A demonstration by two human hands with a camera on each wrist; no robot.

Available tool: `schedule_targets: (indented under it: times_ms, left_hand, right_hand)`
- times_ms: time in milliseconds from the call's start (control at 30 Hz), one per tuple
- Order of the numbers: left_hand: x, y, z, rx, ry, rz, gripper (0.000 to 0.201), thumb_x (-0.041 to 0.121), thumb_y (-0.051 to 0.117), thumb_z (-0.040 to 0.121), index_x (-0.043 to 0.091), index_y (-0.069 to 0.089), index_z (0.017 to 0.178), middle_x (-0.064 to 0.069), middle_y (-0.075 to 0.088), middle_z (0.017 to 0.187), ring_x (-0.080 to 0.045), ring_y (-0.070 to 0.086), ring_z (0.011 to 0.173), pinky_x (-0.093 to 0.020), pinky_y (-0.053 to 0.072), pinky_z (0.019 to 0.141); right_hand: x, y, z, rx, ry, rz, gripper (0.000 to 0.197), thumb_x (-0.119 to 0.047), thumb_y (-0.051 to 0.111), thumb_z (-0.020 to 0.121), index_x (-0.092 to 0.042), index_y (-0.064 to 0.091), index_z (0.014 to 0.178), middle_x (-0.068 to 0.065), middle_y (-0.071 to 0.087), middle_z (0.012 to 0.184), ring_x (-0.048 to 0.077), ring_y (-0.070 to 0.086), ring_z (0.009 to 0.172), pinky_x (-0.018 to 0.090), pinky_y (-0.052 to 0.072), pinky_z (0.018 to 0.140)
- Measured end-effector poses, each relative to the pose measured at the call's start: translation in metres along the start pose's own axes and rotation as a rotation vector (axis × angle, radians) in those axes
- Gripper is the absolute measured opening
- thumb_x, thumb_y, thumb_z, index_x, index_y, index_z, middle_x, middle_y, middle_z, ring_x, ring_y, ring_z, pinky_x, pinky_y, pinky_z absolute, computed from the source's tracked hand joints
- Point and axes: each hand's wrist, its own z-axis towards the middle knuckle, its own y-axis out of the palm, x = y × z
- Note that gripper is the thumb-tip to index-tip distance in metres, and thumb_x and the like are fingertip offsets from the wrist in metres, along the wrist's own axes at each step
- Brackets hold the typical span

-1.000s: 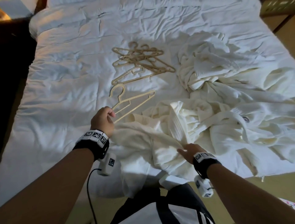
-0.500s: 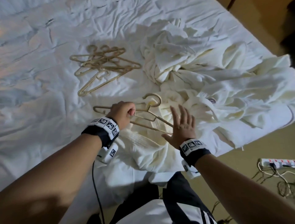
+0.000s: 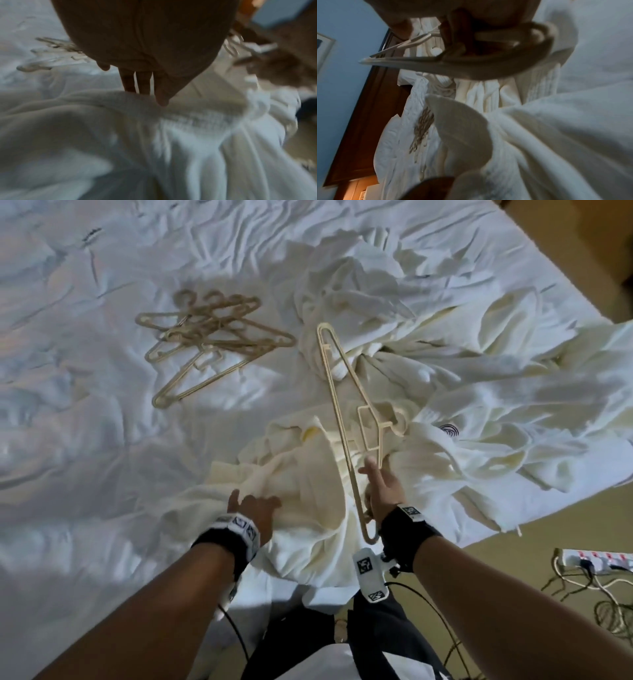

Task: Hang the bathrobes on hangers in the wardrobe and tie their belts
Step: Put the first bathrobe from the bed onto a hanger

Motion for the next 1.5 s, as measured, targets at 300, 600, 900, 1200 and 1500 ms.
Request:
schedule_targets:
  times_ms: [300, 600, 900, 1200, 1500]
  left_hand:
    - [0.021, 0.027, -0.027, -0.183, 0.008, -0.463, 0.033, 0.019, 0.053, 0.091, 0.036, 0.065, 0.118, 0.009, 0.066, 0.120, -0.013, 0.061, 0.111, -0.027, 0.042, 0.101]
    - [0.034, -0.013, -0.023, -0.310, 0.116, -0.569, 0.038, 0.023, 0.057, 0.090, 0.027, 0.061, 0.127, 0.006, 0.063, 0.125, -0.012, 0.060, 0.109, -0.015, 0.039, 0.086]
    - [0.142, -0.117, 0.048, 0.028, 0.098, -0.263, 0.095, 0.035, 0.074, 0.078, 0.021, 0.012, 0.149, -0.021, 0.033, 0.146, -0.039, 0.048, 0.123, -0.048, 0.043, 0.101]
    - [0.252, -0.140, 0.073, 0.144, 0.492, -0.133, 0.039, 0.050, 0.050, 0.092, 0.018, 0.053, 0.114, -0.010, 0.061, 0.118, -0.031, 0.058, 0.109, -0.034, 0.040, 0.086]
    - [0.112, -0.252, -0.001, 0.582, 0.353, -0.348, 0.033, 0.032, 0.064, 0.088, 0.014, 0.050, 0.064, 0.000, 0.048, 0.057, -0.020, 0.045, 0.054, -0.027, 0.032, 0.052]
  right_hand:
    - [0.003, 0.067, 0.019, -0.231, 0.169, -0.436, 0.053, -0.046, 0.078, 0.072, -0.011, 0.066, 0.110, 0.003, 0.070, 0.088, 0.026, 0.069, 0.076, 0.041, 0.060, 0.064]
    - [-0.042, -0.042, 0.068, 0.057, -0.158, -0.892, 0.034, -0.035, 0.048, 0.096, -0.010, 0.070, 0.096, 0.021, 0.068, 0.104, 0.036, 0.061, 0.095, 0.033, 0.041, 0.075]
    - [-0.072, -0.177, 0.036, 0.151, -0.129, -0.050, 0.025, -0.025, 0.055, 0.081, -0.020, 0.061, 0.058, -0.006, 0.038, 0.042, 0.017, 0.034, 0.041, 0.022, 0.029, 0.043]
    - [-0.086, -0.236, 0.012, 0.150, -0.135, 0.193, 0.022, -0.009, 0.045, 0.095, -0.013, 0.053, 0.075, 0.000, 0.034, 0.049, 0.012, 0.031, 0.039, 0.021, 0.026, 0.040]
    - [-0.155, -0.151, 0.028, -0.017, -0.325, -0.225, 0.024, -0.034, 0.049, 0.097, -0.019, 0.053, 0.079, 0.001, 0.049, 0.060, 0.021, 0.049, 0.054, 0.038, 0.045, 0.057]
